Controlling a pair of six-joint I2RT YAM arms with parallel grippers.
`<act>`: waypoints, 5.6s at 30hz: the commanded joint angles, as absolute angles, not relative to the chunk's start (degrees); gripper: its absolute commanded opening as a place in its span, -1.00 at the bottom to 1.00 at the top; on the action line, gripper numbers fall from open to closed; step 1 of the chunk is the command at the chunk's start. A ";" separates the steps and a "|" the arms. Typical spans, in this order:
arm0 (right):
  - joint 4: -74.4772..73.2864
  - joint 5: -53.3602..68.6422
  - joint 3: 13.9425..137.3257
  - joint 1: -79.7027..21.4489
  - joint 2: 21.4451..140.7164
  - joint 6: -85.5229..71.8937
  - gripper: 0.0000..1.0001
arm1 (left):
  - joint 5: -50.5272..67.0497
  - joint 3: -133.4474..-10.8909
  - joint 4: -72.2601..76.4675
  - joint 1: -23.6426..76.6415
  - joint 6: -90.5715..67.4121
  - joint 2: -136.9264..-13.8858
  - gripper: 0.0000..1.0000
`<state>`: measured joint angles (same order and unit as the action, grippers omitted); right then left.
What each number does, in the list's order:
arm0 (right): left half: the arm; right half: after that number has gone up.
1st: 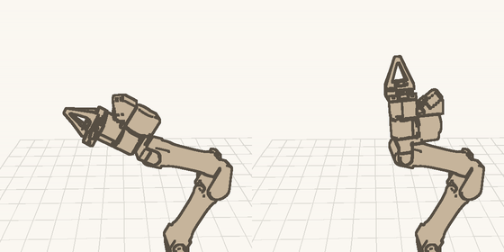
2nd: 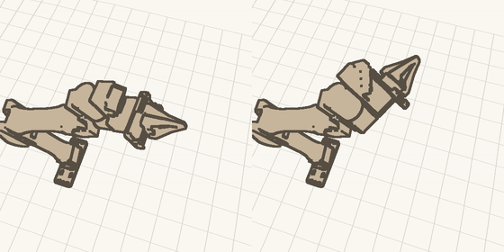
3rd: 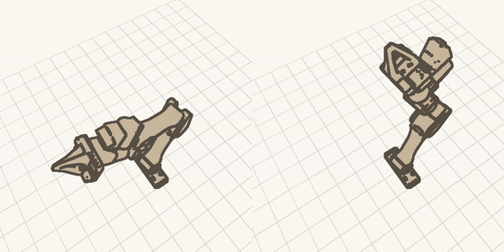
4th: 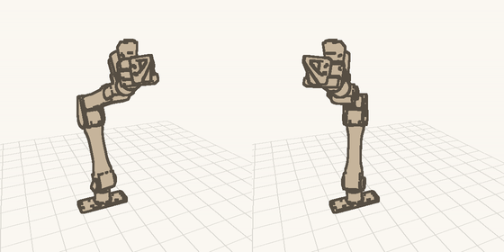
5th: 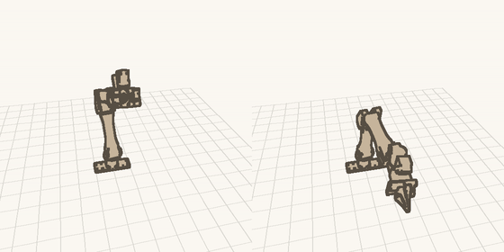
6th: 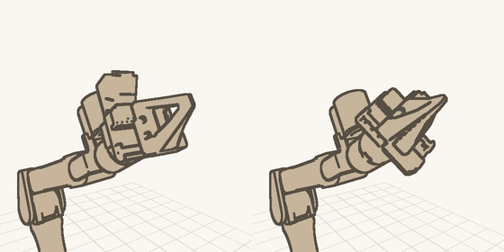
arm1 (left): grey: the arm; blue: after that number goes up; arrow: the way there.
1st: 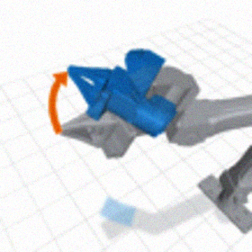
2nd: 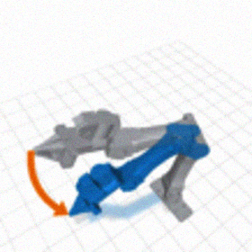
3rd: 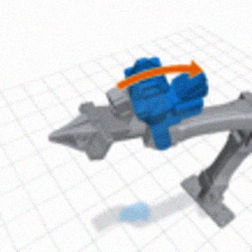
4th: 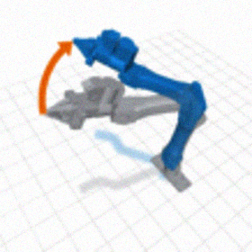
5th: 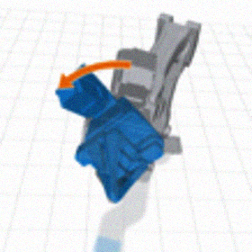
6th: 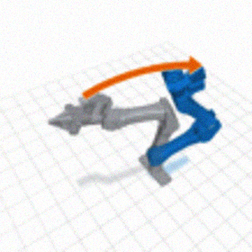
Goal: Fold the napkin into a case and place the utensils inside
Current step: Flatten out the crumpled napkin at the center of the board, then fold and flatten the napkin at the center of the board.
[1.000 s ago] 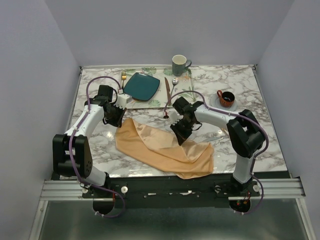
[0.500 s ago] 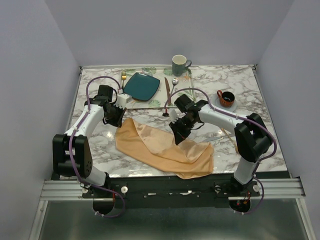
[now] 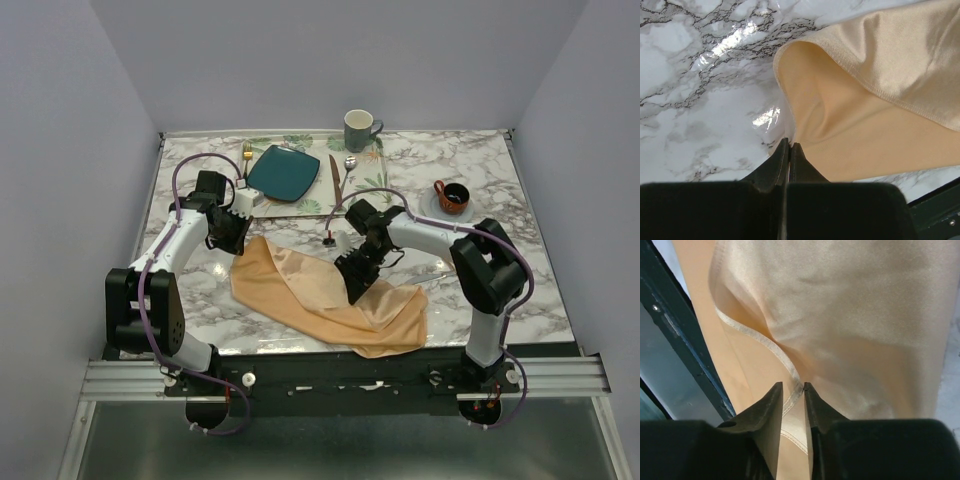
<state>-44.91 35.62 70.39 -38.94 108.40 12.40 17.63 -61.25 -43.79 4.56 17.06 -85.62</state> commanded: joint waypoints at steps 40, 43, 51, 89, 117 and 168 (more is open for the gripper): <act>-53.35 52.30 72.16 -36.04 117.86 10.46 -0.43 | 18.98 -60.73 -43.51 4.13 17.49 -84.81 -1.00; -53.35 51.24 72.07 -36.12 118.04 10.37 -0.60 | 19.16 -60.64 -43.50 4.04 17.14 -84.73 -1.00; -53.61 49.22 73.91 -35.16 112.96 10.55 -0.99 | 20.13 -61.52 -44.56 3.25 17.14 -82.97 -1.00; -50.44 26.88 101.33 -23.55 54.50 23.04 -0.99 | 11.52 -88.50 -44.21 0.44 20.65 -36.77 -1.00; -48.62 11.88 100.05 -23.29 66.26 11.06 -0.99 | 12.57 -76.83 -37.28 0.44 18.54 -46.47 -1.00; -47.20 36.57 71.99 -7.73 95.80 42.97 -0.99 | 21.36 -42.99 -33.31 -1.06 40.25 -66.90 -1.00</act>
<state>-44.97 36.88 77.73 -7.53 98.08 37.17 21.30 -48.27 -30.57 -1.41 35.46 -70.78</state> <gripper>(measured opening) 0.016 0.012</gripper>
